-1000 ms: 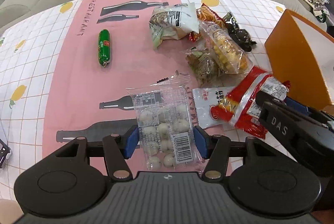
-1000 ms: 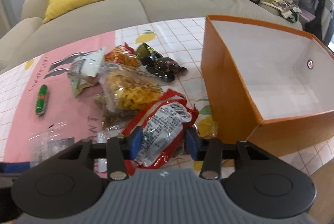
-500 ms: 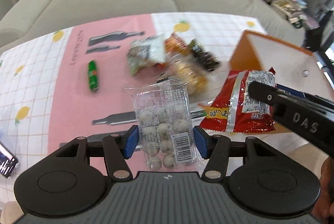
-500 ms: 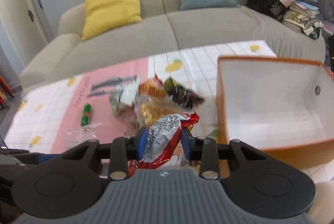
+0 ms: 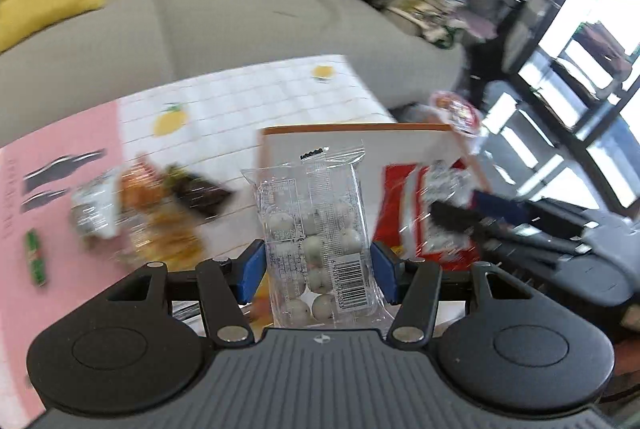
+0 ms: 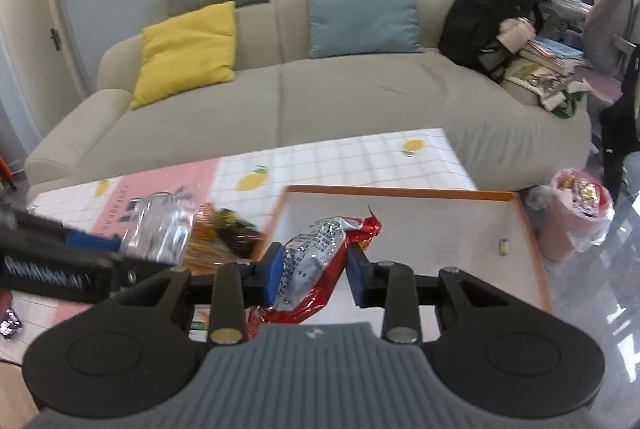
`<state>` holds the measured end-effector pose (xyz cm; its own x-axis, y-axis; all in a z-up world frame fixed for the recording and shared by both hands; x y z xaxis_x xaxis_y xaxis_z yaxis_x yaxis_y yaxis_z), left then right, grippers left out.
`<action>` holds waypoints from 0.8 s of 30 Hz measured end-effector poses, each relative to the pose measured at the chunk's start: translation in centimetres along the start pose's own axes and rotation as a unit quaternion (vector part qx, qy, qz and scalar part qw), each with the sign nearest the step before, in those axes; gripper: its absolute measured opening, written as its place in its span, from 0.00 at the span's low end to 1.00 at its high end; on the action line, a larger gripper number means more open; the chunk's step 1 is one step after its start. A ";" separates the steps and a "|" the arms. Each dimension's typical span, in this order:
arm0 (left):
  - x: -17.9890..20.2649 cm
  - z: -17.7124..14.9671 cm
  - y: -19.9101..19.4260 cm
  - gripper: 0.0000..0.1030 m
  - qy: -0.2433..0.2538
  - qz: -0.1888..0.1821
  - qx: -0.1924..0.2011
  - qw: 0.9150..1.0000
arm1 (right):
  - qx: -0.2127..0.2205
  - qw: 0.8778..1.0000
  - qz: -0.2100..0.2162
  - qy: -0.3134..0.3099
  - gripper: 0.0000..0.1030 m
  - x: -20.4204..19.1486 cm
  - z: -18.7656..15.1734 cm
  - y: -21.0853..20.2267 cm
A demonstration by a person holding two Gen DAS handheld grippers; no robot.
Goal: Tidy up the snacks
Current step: 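Carry both packs into the orange box and lower them inside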
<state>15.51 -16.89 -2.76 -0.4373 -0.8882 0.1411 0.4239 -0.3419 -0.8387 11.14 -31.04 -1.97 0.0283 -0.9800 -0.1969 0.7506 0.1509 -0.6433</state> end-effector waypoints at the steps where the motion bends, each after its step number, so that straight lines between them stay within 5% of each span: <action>1: 0.8 0.5 0.9 0.62 0.002 -0.011 -0.008 1.000 | -0.008 1.000 0.002 0.001 0.31 1.1 -0.1 0.4; 4: 2.8 1.5 4.5 0.62 0.012 -0.025 -0.043 0.999 | -0.032 0.999 0.012 0.008 0.31 3.7 -0.9 1.9; 12: 3.8 1.2 12.6 0.62 0.055 0.041 -0.131 0.989 | -0.093 0.995 0.039 0.009 0.31 7.2 -3.3 6.5; 24: 3.9 -0.3 15.5 0.67 0.114 0.115 -0.205 0.965 | -0.175 0.980 0.094 -0.024 0.31 6.7 -5.8 10.7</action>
<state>20.16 -25.54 -15.36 -0.5526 -0.8190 -0.1543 0.2025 0.0476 -0.9781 15.47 -35.19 -14.46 0.1820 -0.9343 -0.3066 0.4565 0.3565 -0.8152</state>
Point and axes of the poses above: each gripper's, at about its wrist camera, not at the fingertips, and y roughly the way its jaws point, x to its right, z to its top, the point moved 6 cm from there along y, roughly the way its jaws point, and after that the axes turned 6 degrees about z, right-handed, at the moved point
